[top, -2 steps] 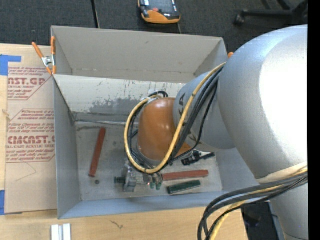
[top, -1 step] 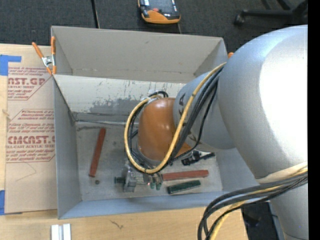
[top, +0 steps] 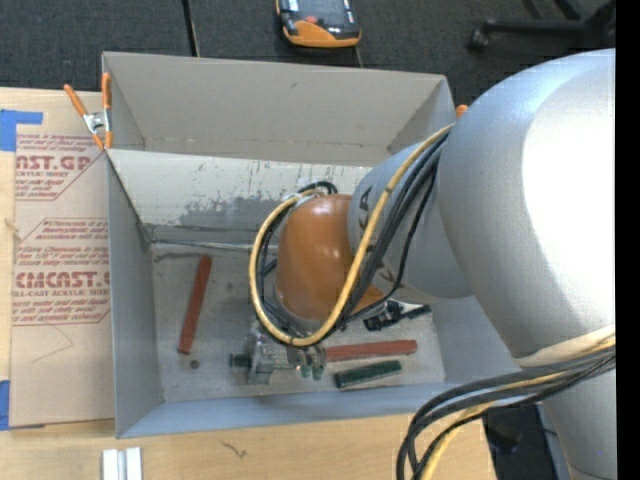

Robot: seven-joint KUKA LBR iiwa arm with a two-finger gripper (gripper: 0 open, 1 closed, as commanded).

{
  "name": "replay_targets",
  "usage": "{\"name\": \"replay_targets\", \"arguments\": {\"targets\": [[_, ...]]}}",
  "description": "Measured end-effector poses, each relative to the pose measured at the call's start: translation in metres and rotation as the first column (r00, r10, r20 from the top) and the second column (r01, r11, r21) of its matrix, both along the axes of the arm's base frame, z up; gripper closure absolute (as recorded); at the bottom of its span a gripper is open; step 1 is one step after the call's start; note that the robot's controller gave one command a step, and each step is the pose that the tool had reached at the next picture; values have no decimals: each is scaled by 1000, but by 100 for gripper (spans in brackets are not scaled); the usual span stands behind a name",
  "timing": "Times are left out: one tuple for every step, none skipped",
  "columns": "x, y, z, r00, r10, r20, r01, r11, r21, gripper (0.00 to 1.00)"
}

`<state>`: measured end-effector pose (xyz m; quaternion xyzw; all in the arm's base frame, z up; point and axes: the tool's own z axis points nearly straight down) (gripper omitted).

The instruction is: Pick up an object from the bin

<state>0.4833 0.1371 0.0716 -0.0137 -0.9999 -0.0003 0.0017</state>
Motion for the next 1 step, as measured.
{"name": "replay_targets", "arguments": {"targets": [[0, 0, 8, 1000, 0, 1, 0, 1000, 0, 100]]}}
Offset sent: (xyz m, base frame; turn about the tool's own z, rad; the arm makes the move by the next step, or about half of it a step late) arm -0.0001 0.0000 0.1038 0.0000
